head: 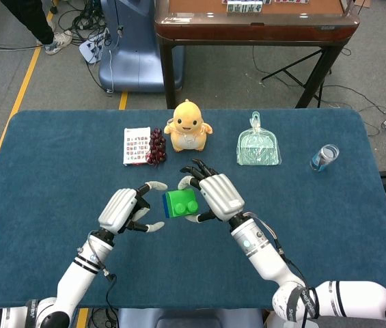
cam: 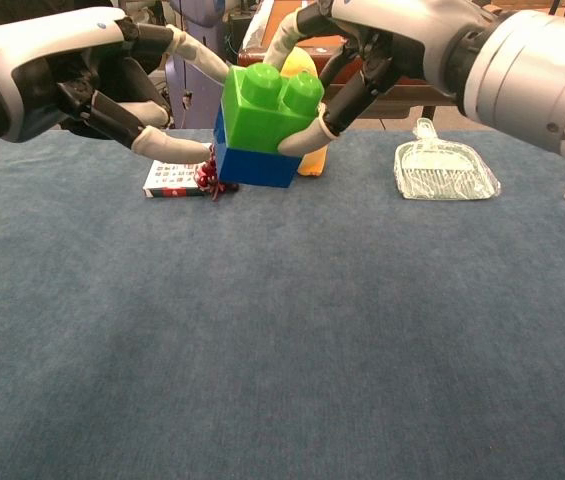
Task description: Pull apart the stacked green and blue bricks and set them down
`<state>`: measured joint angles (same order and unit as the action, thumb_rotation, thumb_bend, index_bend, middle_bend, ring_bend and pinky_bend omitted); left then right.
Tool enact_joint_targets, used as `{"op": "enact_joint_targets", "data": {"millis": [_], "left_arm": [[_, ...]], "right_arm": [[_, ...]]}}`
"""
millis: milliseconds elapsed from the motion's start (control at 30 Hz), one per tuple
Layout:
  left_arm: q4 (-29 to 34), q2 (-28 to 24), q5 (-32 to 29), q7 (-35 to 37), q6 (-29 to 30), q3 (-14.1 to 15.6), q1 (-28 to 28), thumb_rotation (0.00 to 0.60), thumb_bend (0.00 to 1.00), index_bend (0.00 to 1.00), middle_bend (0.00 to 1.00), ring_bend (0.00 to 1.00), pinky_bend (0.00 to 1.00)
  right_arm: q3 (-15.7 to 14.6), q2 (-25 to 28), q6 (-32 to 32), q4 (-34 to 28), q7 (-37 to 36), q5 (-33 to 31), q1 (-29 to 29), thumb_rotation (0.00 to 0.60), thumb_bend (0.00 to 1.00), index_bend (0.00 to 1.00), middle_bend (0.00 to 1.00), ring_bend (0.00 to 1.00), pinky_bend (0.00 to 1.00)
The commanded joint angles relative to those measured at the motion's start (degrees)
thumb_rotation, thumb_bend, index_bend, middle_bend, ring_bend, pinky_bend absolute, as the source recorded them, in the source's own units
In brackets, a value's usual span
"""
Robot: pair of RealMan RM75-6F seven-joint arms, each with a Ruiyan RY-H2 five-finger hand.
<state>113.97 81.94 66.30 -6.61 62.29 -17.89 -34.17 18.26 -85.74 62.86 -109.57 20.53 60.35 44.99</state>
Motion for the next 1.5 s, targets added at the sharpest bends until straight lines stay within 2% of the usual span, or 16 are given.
{"op": "enact_joint_targets", "data": {"millis": [33,300,967,1233,1500], "left_arm": [[-0.5,0.6,0.5,1.2,-0.4,0.5,-0.6,0.600,0.00,0.34,1.00,1.00,1.00],[-1.7,2.1,0.1,1.0,0.2,1.4,-1.6,0.600,0.00,0.32,1.00,1.00,1.00],[-4.9,6.7,-7.5,-2.9,4.0,0.4,-3.2,0.600,0.00,0.31,1.00,1.00,1.00],[-4.9,5.8,-7.1,0.6,1.9,0.8,-3.1,0.600,0.00,0.31,1.00,1.00,1.00],[-5.0,6.0,-6.7,3.4,1.3,0.8,-3.1,0.600,0.00,0.37,1.00,1.00,1.00]], "right_arm": [[0.4,-1.3,0.4,1.0,-0.2,-0.3,0.7,0.600,0.12,0.64,0.20,0.03,0.22],[0.9,-3.5,0.7,2.2,-1.8,-0.7,1.8,0.600,0.13,0.65,0.20,0.03,0.22],[0.2,-4.6,0.0,3.0,-5.1,0.2,2.3,0.600,0.14,0.65,0.20,0.03,0.22],[0.2,-5.1,0.2,3.4,-5.9,0.8,2.4,0.600,0.15,0.65,0.20,0.03,0.22],[0.3,-5.6,0.7,3.7,-6.9,1.6,2.4,0.600,0.15,0.65,0.20,0.03,0.22]]}}
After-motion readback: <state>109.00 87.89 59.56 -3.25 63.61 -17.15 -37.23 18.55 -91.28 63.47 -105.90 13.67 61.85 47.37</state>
